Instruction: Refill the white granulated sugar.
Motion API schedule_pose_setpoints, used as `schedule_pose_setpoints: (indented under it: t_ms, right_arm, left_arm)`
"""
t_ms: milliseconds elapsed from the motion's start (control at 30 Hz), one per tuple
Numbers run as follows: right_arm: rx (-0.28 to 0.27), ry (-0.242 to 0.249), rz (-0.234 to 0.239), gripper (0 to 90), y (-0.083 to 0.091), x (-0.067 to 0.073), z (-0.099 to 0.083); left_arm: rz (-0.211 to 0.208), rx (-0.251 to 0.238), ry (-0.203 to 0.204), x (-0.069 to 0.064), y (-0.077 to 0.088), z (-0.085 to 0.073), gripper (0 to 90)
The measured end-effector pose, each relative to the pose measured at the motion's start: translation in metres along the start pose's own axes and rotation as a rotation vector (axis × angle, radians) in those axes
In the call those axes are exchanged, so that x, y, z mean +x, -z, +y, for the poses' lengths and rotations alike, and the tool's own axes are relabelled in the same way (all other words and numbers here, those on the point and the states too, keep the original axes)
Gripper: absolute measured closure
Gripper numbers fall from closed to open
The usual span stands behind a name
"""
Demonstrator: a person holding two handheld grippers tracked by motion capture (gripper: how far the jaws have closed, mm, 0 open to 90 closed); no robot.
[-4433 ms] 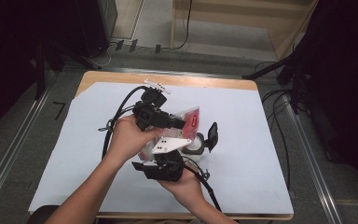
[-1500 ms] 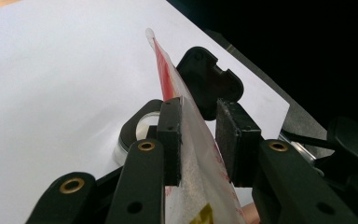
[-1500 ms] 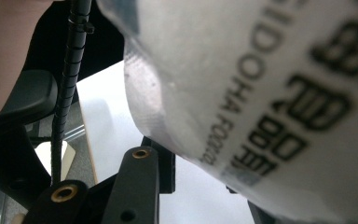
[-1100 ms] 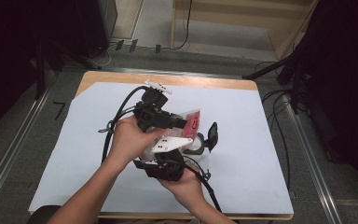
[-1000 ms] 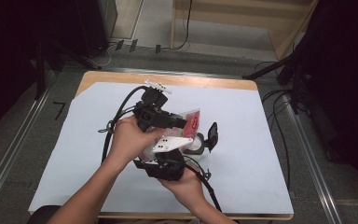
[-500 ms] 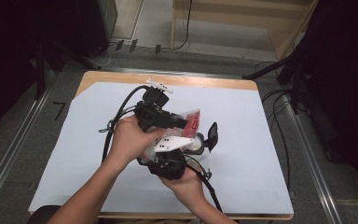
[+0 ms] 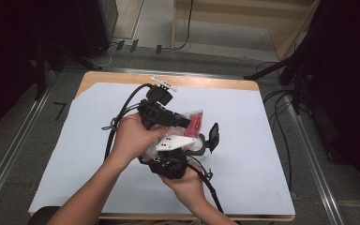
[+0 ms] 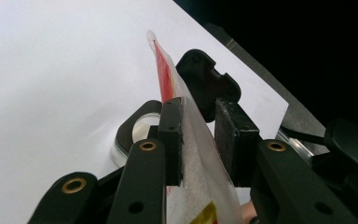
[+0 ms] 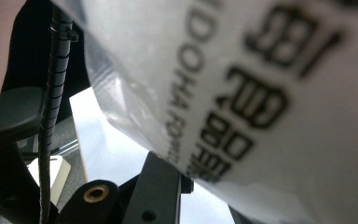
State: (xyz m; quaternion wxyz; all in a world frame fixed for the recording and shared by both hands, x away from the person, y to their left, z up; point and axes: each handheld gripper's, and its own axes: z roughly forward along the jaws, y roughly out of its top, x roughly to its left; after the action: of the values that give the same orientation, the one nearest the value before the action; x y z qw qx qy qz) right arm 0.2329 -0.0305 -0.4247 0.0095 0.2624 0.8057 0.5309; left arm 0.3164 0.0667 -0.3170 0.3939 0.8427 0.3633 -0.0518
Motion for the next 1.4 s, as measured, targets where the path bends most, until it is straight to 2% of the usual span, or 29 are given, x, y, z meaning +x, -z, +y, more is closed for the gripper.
schedule_pose_setpoints:
  t_ms: [133,300,533,700,1067,1400]
  right_arm:
    - [0.001,-0.001,-0.006,84.8,-0.0010,-0.0006,-0.0004]
    - [0.003,0.009,-0.018,84.7,-0.0020,0.0002,0.0000]
    - [0.001,0.019,-0.027,84.7,-0.0029,0.0005,-0.0001]
    - [0.001,0.026,-0.043,85.2,-0.0035,0.0007,0.0007]
    - [0.015,0.017,-0.029,85.1,-0.0035,-0.0012,0.0036]
    - [0.034,0.031,-0.018,85.1,-0.0045,-0.0028,0.0059]
  left_arm:
    - [0.004,0.005,-0.007,0.0007,-0.0003,0.0000,73.4]
    - [-0.011,-0.014,0.013,0.0050,0.0003,-0.0002,73.5]
    - [-0.009,-0.026,0.004,0.0041,0.0008,-0.0009,73.9]
    - [-0.019,-0.032,0.016,0.0058,0.0008,-0.0005,74.0]
    - [-0.012,-0.031,0.020,0.0076,0.0009,0.0012,73.8]
    - [-0.004,-0.038,0.019,0.0077,0.0012,0.0015,74.1]
